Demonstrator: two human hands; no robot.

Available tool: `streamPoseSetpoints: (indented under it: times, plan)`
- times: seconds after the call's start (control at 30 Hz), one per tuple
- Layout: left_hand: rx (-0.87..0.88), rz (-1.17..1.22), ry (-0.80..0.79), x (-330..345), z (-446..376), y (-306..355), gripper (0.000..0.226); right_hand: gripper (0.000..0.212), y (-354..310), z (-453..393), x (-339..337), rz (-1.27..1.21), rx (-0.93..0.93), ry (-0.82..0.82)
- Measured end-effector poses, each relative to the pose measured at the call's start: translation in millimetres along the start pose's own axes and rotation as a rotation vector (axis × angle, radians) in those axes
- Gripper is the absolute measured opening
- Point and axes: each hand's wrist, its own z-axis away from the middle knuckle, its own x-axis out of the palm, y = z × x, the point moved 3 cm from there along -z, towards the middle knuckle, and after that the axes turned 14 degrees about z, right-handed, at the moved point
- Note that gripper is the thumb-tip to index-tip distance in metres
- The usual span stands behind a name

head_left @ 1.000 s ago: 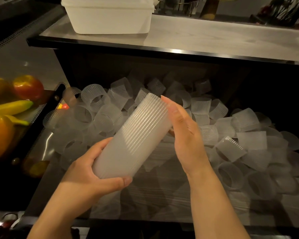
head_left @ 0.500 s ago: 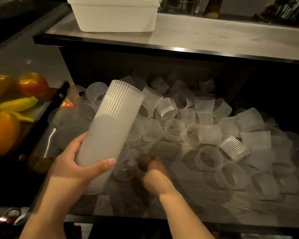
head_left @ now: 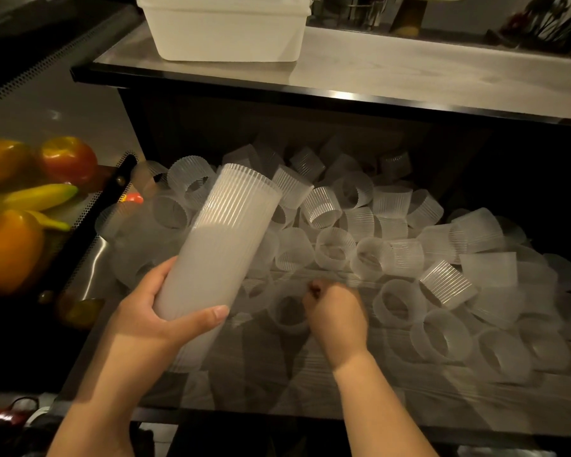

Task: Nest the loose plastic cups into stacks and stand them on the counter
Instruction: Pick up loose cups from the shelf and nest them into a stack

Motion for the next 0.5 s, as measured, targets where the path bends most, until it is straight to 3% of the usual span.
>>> streamPoseSetpoints:
  times: [0.1, 0.23, 0.33, 0.5]
  plan:
    - [-0.01, 0.003, -0.02, 3, -2, -5, 0.083, 0.021, 19, -6, -11, 0.05, 0.081, 0.026]
    - [-0.013, -0.041, -0.049, 8, -5, -10, 0.09, 0.018, 34, -13, -27, 0.131, 0.141, 0.07]
    - [-0.005, -0.067, -0.085, 14, -4, -8, 0.079, 0.019, 41, -16, -35, 0.13, 0.173, 0.077]
    - [-0.008, -0.139, -0.147, 25, -4, -6, 0.07, 0.026, 48, -18, -53, -0.198, 0.262, 0.251]
